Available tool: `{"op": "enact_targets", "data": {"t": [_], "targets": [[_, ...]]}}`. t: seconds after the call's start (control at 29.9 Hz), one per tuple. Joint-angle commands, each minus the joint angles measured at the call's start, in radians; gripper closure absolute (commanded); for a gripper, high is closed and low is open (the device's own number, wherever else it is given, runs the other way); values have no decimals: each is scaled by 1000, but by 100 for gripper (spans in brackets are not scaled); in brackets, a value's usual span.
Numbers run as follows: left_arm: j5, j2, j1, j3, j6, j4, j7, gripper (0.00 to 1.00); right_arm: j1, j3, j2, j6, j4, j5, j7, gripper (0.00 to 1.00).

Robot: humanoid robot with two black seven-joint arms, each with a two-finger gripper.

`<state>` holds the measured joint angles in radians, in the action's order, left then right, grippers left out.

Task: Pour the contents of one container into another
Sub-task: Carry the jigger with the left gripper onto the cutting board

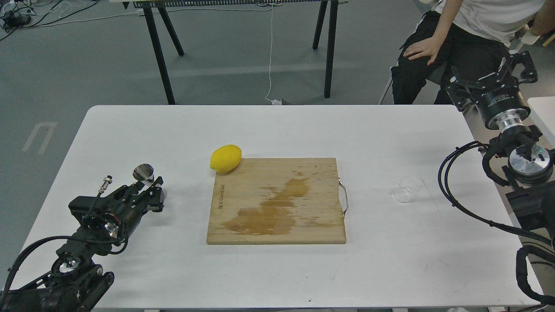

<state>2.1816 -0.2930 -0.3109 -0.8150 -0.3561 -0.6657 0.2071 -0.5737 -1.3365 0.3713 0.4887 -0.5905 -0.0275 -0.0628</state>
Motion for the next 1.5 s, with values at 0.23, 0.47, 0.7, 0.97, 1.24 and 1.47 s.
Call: {"op": "enact_targets", "data": {"t": [0.23, 0.47, 0.7, 0.97, 1.24, 1.47], "targets": [[0, -28, -31, -1, -103, -75, 2, 88, 0, -1, 9, 0, 0, 0, 0, 0], [0, -60, -161, 115, -89, -126, -12, 88, 0, -1, 14, 0, 0, 0, 0, 0], [0, 23, -353, 338, -87, -126, -35, 88, 1, -1, 37, 0, 0, 0, 0, 0], [0, 161, -401, 534, -70, -115, -72, 88, 14, -3, 61, 0, 5, 0, 0, 0], [0, 293, -392, 642, -26, -23, -84, 88, 26, -4, 64, 0, 5, 0, 0, 0], [0, 293, -399, 692, -26, 87, -101, 88, 29, -4, 74, 0, 5, 0, -3, 0]]}}
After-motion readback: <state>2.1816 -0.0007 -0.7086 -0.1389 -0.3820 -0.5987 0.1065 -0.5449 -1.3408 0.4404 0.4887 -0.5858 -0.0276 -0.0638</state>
